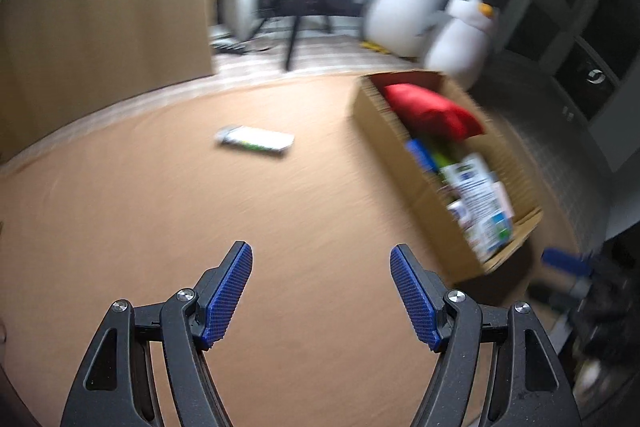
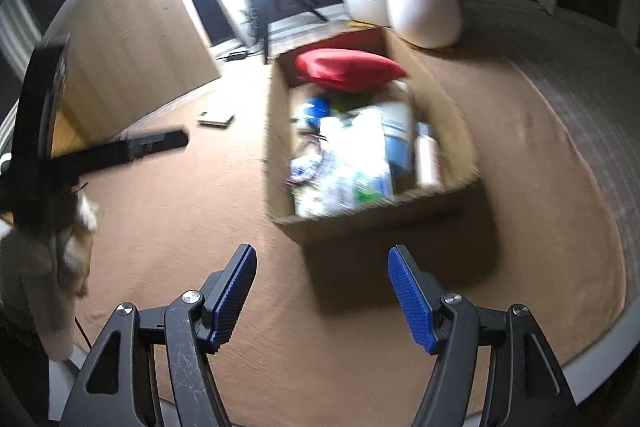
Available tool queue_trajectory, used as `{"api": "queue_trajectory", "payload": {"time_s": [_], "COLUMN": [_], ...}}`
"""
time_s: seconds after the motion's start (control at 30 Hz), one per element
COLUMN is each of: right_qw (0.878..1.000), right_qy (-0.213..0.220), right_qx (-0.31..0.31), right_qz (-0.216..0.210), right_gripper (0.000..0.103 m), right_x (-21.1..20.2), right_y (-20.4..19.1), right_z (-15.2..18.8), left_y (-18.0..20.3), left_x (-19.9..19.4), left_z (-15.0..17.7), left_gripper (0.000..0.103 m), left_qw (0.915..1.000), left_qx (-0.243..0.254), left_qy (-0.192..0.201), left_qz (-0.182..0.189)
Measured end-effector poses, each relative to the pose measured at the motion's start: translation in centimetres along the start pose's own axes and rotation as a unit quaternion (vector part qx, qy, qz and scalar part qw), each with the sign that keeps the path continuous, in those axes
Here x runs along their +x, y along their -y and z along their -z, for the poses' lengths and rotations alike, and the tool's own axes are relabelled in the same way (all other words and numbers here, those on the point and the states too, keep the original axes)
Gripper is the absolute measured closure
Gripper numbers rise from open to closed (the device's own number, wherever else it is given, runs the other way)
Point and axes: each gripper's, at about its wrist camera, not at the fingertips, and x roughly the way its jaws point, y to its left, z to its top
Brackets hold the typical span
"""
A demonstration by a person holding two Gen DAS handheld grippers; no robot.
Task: Organize objects
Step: 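Move the right tool to the patterned lighter on the floor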
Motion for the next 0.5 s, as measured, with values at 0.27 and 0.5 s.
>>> {"api": "queue_trajectory", "payload": {"time_s": [0.27,0.5], "right_qw": [0.998,0.993], "right_qy": [-0.012,-0.024], "right_qx": [-0.062,-0.105], "right_qz": [-0.026,-0.038], "right_gripper": [0.038,0.038], "right_x": [3.4,7.2], "right_y": [-5.5,-10.0], "right_z": [-4.1,-7.2], "left_y": [-7.3,-11.0], "left_x": [-3.9,-7.2], "left_z": [4.5,6.6], "left_gripper": [0.028,0.027], "left_qw": [0.9974,0.9947], "left_qx": [-0.051,-0.074], "left_qy": [0.009,0.028], "left_qz": [-0.050,-0.066]}}
